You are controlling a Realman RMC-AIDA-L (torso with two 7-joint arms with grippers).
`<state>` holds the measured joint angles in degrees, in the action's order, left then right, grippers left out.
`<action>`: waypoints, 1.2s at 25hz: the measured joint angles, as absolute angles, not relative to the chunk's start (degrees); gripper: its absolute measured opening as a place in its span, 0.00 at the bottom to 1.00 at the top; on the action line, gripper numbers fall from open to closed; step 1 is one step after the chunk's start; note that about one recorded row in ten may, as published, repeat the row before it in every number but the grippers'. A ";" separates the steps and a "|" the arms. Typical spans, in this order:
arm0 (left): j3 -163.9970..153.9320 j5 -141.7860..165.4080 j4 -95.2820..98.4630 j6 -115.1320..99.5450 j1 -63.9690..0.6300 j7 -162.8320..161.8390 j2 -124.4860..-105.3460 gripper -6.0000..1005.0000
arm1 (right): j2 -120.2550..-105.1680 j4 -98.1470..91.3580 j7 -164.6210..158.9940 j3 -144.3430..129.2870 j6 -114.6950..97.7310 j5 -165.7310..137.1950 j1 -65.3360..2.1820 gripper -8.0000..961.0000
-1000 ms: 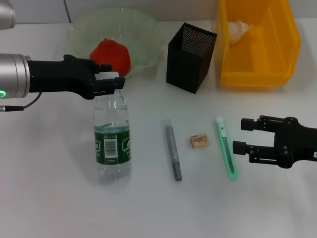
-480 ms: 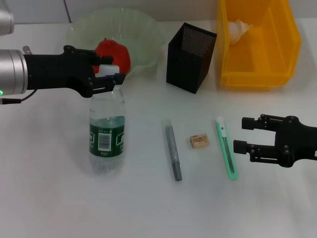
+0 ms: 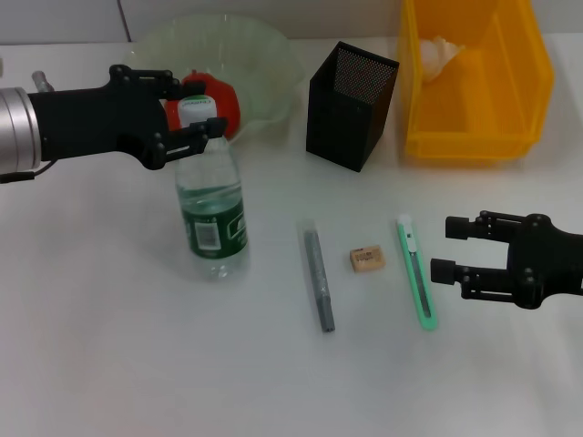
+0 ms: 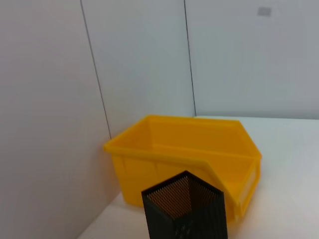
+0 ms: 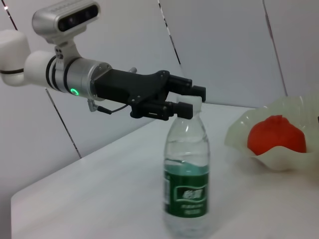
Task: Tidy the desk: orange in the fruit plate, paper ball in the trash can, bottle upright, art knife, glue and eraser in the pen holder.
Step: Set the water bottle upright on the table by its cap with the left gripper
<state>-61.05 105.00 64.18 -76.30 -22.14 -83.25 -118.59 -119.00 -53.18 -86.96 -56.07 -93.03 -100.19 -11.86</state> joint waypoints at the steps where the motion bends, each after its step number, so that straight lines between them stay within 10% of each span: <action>1: -61.05 104.21 64.16 -76.23 -21.83 -81.68 -118.59 0.55 | -119.00 -53.18 -86.99 -56.07 -93.07 -100.19 -11.86 0.76; 30: -61.43 90.60 54.77 -73.30 -19.79 -55.59 -118.74 0.59 | -119.00 -52.79 -87.62 -56.07 -94.31 -100.19 -12.74 0.76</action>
